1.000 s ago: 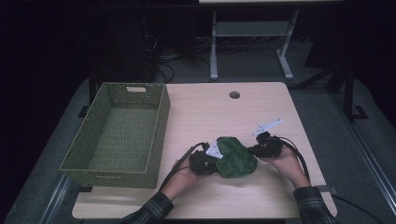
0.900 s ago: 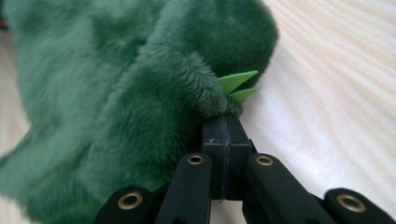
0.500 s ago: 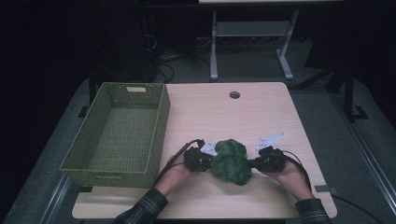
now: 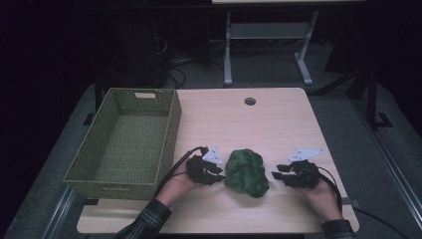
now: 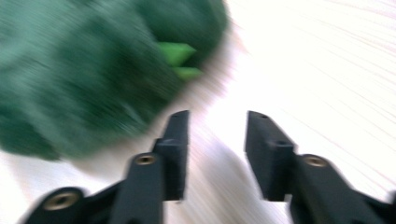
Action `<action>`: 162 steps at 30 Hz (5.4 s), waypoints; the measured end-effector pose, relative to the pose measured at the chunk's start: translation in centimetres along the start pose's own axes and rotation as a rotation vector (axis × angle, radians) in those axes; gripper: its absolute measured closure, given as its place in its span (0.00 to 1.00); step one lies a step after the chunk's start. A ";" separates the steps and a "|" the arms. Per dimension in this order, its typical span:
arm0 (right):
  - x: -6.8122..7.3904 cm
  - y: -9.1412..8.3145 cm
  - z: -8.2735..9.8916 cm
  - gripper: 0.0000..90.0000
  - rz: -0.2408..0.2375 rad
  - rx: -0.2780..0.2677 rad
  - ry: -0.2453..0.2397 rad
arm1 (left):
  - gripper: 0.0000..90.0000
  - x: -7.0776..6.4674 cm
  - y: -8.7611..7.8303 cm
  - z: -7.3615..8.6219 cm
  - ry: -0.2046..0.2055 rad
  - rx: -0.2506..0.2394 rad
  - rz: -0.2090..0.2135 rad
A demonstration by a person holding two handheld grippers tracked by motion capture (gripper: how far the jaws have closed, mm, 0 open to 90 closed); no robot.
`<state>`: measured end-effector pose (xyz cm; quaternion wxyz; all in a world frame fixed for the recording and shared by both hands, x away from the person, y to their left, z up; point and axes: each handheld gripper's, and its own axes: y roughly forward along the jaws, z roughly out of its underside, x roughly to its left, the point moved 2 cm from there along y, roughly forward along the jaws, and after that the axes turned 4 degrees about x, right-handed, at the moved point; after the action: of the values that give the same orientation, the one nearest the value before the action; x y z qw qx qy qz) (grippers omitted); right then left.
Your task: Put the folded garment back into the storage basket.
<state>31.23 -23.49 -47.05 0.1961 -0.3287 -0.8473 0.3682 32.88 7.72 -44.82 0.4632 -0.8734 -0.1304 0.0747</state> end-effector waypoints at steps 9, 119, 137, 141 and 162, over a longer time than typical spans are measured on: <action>-1.6 0.2 2.0 0.21 0.085 -0.001 0.108 | 0.42 -0.3 -0.6 -0.1 0.002 0.018 -0.005; -2.3 1.4 2.2 0.04 0.170 -0.013 0.110 | 0.87 0.1 1.5 -4.4 0.003 -0.013 0.152; -2.3 1.4 2.2 0.04 0.170 -0.013 0.109 | 0.87 2.6 -5.4 -5.4 -0.069 -0.051 0.049; -2.3 1.4 2.2 0.04 0.170 -0.013 0.109 | 0.86 3.0 -6.6 -5.6 -0.078 -0.053 0.029; -2.3 1.4 2.2 0.04 0.173 -0.012 0.113 | 0.86 5.5 -13.4 -3.4 -0.156 -0.063 -0.090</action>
<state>32.14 -25.44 -49.75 0.2092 -0.4222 -0.8055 0.3595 36.89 13.89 -31.88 0.4269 -0.8723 -0.2074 0.1177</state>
